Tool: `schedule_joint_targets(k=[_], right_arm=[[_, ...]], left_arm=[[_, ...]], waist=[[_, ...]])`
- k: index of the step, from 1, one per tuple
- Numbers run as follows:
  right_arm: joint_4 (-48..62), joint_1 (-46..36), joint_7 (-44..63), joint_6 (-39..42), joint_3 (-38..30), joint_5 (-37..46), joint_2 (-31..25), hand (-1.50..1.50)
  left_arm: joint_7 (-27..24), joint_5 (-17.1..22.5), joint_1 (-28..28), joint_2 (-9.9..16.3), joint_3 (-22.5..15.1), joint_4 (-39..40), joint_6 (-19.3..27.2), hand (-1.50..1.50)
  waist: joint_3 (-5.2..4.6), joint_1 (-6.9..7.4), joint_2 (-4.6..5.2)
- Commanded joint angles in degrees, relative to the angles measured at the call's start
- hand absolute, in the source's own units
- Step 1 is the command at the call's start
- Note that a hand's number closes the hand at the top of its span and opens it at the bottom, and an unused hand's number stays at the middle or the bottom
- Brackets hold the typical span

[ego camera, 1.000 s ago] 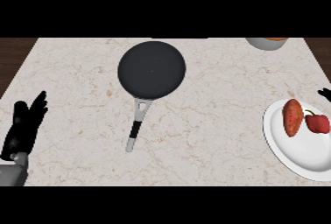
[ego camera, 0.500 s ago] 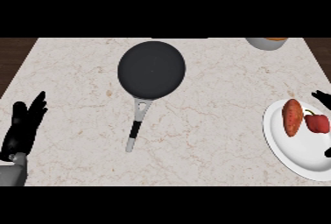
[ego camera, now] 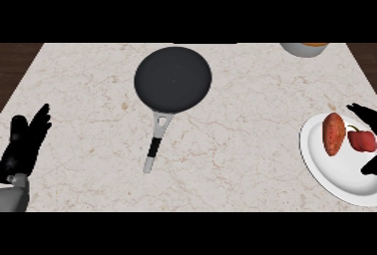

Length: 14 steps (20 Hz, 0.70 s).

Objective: Pick the bell pepper from the plate and place it in the pan

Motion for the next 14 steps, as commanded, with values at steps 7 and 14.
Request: schedule_joint_targets(k=[7,14], right_arm=[[8.4,-3.4,-6.8,-5.4,0.0,5.6,-0.3,1.50],[21.3,-9.1,-8.9,-17.9,-2.4,9.8,0.6,1.50]], left_arm=[[1.6,-3.7,-2.4,-2.9,0.1,0.3,1.1,0.00],[1.3,-3.4,-2.2,-1.9,1.7,-0.2,-1.4,0.00]], waist=[[0.03,0.04,0.06],[0.07,0.55,0.21]])
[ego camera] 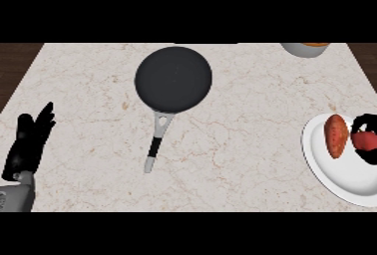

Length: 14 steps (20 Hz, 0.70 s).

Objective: Pick the bell pepper from the plate and place it in the pan

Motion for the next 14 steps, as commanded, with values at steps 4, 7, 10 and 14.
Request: schedule_joint_targets(k=[4,7,10,14], right_arm=[[1.9,-6.6,-1.1,3.0,2.5,2.4,3.4,1.50],[-0.5,-12.0,2.0,8.7,8.3,4.8,10.7,1.50],[2.5,-19.8,3.7,15.1,8.5,4.5,13.5,1.50],[1.9,-20.6,1.3,12.6,4.4,1.1,14.1,1.50]], left_arm=[[-3.0,-0.1,-2.6,0.4,1.8,5.4,-2.1,0.00],[-0.1,-0.3,-2.5,-1.2,0.3,2.1,-1.2,0.00],[-1.6,-1.6,-1.9,-0.9,-0.1,2.6,-0.9,0.00],[1.7,-1.2,0.6,0.0,0.9,-2.2,-1.3,0.00]], waist=[[0.03,0.16,0.19],[0.00,1.31,0.29],[0.01,1.33,0.32],[0.04,0.31,-0.11]])
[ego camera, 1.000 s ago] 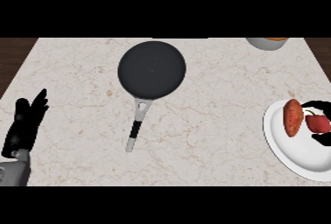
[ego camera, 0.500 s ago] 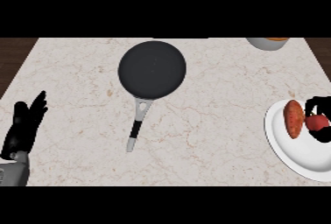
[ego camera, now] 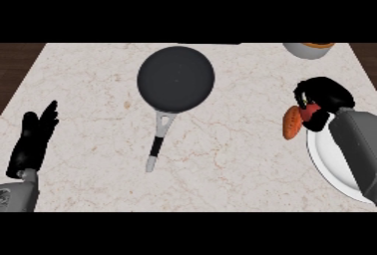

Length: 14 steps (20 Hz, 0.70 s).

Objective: Pick the bell pepper from the plate and place it in the pan

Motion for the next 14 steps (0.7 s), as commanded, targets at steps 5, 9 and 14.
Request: schedule_joint_targets(k=[5,9,14], right_arm=[[-8.2,-2.3,-7.9,-12.5,-6.4,-8.0,5.2,1.50],[-8.7,-4.1,-12.4,-11.5,-7.9,-11.7,7.1,1.50],[-13.7,-9.0,-3.2,-5.6,-6.0,-12.2,11.5,1.50]], left_arm=[[-1.4,0.1,0.2,-0.2,1.2,2.6,0.3,0.00],[0.2,-0.2,1.8,-0.2,0.3,-1.4,-0.5,0.00],[-0.7,0.4,0.6,0.3,2.2,0.5,-1.2,0.00]], waist=[[0.22,-1.65,-0.27],[0.24,-0.66,-0.11],[0.18,-0.98,-0.11]])
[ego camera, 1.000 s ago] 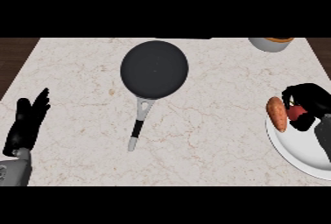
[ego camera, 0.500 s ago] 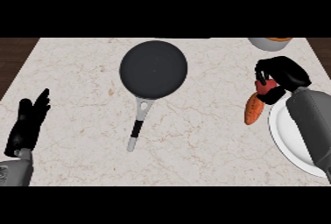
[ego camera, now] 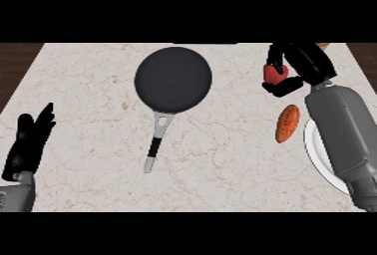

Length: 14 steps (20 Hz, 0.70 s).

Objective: Pick the bell pepper from the plate and place it in the pan

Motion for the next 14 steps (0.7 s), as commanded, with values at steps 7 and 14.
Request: schedule_joint_targets(k=[7,14], right_arm=[[10.4,-11.9,8.0,-2.2,-2.0,-2.1,9.9,1.50],[23.7,-21.2,12.4,-8.7,-5.0,-2.9,17.3,1.50]], left_arm=[[0.3,-1.2,-1.7,-1.0,-0.6,-0.3,-0.1,0.00],[-2.7,-1.3,-2.5,-1.6,-0.6,2.8,-0.6,0.00]], waist=[[0.02,1.03,0.42],[-0.03,2.46,1.13]])
